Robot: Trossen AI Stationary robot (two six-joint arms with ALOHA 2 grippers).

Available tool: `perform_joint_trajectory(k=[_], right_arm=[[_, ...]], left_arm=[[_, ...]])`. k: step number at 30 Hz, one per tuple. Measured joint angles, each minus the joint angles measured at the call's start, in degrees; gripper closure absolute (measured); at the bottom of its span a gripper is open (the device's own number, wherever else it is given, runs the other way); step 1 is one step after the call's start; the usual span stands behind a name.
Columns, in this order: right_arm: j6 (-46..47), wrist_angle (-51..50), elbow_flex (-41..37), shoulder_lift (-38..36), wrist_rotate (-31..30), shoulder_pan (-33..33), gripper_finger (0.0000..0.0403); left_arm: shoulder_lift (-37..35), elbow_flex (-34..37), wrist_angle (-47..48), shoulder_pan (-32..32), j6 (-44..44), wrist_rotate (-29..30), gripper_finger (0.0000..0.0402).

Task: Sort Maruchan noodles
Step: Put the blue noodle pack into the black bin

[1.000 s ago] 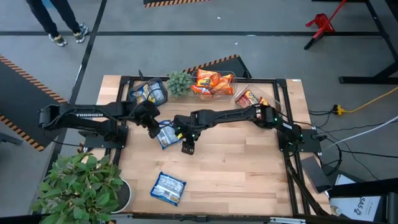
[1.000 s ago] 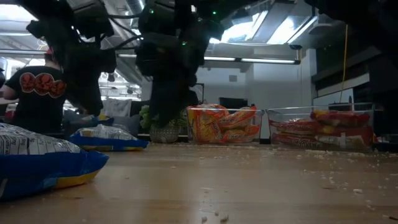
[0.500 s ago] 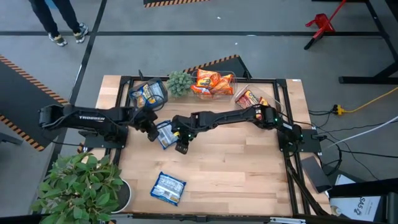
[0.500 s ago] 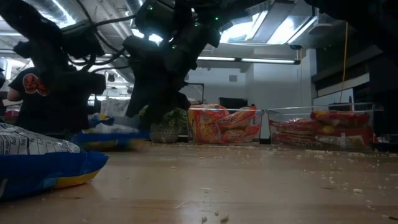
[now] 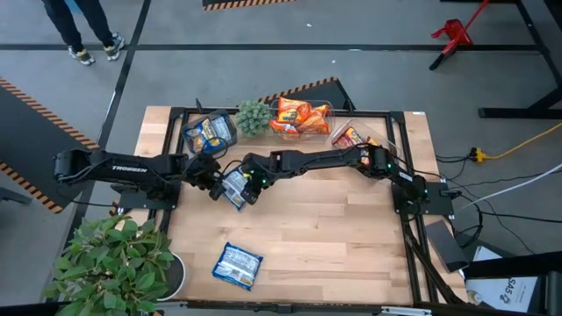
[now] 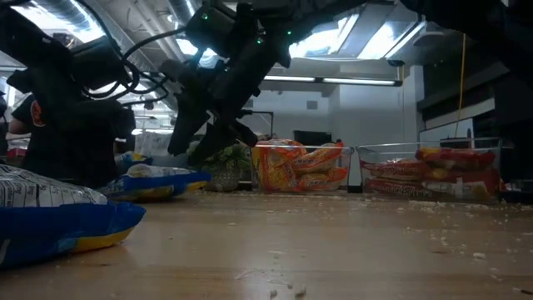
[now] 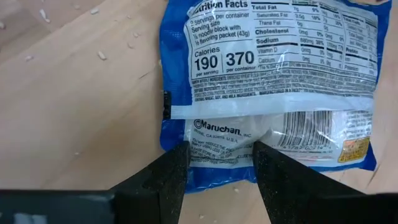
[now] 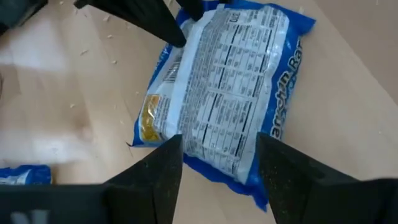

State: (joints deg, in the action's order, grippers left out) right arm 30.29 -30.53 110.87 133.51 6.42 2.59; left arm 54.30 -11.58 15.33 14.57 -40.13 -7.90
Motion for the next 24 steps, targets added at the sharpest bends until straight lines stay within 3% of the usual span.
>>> perform_joint_trajectory(k=[6, 20, 24], right_arm=[[4.19, -1.23, -0.07, 0.81, 0.89, 1.30, 0.0214], [14.52, 22.54, -12.84, 1.33, 11.91, 2.10, 0.0214], [14.53, 23.98, -13.09, 1.36, 12.17, 1.95, 0.0243]], left_arm=[[0.00, 0.36, -0.75, -0.02, -0.46, 0.58, 0.0227], [0.11, 0.56, -2.30, -0.04, -0.40, 2.14, 0.0227], [0.11, 0.56, -2.38, -0.04, -0.36, 2.25, 0.0227]])
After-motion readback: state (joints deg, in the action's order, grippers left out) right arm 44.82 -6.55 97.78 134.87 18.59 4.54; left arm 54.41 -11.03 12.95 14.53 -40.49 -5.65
